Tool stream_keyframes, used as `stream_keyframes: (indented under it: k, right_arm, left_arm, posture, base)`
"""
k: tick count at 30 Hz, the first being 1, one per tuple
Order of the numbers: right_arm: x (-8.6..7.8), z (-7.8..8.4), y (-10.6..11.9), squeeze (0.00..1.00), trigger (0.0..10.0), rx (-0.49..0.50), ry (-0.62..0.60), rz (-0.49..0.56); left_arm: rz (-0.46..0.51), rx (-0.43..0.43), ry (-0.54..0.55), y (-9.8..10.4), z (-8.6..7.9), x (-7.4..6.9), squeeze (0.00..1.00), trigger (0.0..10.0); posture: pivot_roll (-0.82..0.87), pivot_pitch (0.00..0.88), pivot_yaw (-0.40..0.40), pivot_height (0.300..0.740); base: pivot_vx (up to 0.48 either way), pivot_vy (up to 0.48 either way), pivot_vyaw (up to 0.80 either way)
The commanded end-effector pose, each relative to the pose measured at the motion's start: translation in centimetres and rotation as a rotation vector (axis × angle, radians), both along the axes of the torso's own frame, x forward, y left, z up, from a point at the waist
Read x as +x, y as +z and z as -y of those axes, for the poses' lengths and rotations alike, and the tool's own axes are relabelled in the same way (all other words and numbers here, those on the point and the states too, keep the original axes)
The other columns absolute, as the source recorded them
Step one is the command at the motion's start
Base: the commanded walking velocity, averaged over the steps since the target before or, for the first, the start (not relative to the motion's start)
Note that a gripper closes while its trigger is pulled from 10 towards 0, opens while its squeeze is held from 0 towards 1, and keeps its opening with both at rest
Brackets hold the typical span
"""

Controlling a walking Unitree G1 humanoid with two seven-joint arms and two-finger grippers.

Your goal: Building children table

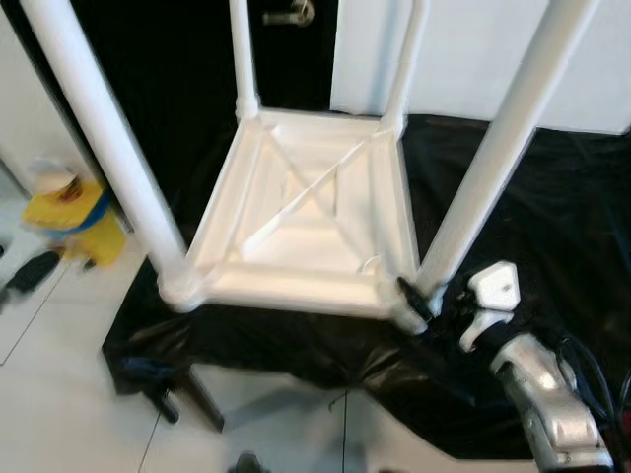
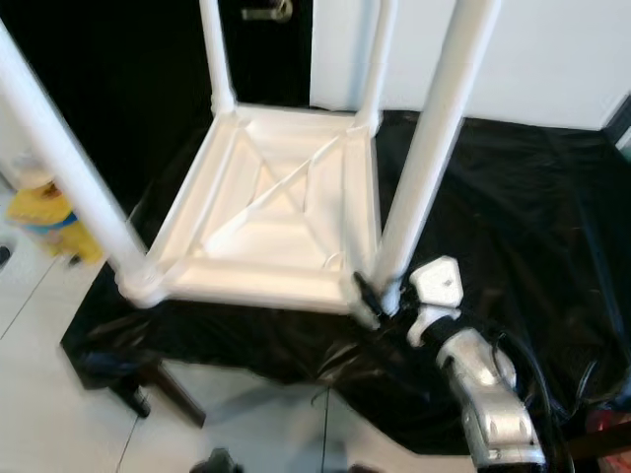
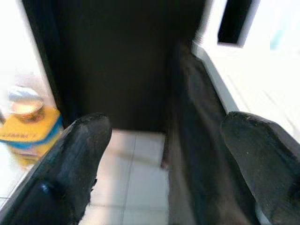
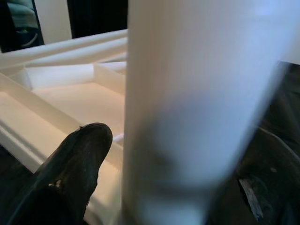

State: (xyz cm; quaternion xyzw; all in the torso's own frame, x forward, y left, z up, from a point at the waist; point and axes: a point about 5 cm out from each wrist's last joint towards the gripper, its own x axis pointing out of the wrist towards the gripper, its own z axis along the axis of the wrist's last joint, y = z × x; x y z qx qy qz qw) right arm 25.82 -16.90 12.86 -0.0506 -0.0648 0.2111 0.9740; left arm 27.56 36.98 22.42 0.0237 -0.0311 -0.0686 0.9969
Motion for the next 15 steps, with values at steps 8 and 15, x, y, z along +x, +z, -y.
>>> stream_keyframes:
  k: [8,15]
  right_arm:
    - [0.2,-0.6,-1.2,0.00,10.0,0.033,-0.052,-0.041]
    - [-0.4,-1.1,-2.2,0.00,10.0,0.033,-0.072,-0.080]
  left_arm:
    - [0.119,-0.047,-0.076,1.4,4.7,6.2,0.00,10.0]
    - [0.165,-0.090,-0.137,2.1,7.6,8.5,0.00,10.0]
  posture:
    - [0.08,0.104,0.004,0.740]
    - [0.05,0.109,0.020,0.740]
  base:
    - [0.000,0.000,0.00]
    - [0.000,0.000,0.00]
